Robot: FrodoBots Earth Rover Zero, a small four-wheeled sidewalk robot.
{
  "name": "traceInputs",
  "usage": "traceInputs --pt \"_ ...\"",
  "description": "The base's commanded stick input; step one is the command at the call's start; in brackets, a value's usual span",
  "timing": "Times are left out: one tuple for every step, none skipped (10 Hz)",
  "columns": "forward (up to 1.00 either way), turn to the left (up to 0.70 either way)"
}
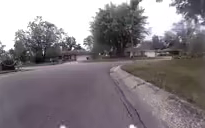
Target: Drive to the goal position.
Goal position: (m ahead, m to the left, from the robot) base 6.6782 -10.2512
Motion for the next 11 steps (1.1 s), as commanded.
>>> traceInputs --pt "1.00 -0.03" --pt "1.00 -0.03" --pt "1.00 -0.03" --pt "1.00 -0.03" --pt "1.00 0.00" --pt "1.00 0.00" --pt "1.00 0.00" --pt "1.00 0.00" --pt "1.00 0.00" --pt "1.00 0.07" --pt "1.00 0.18"
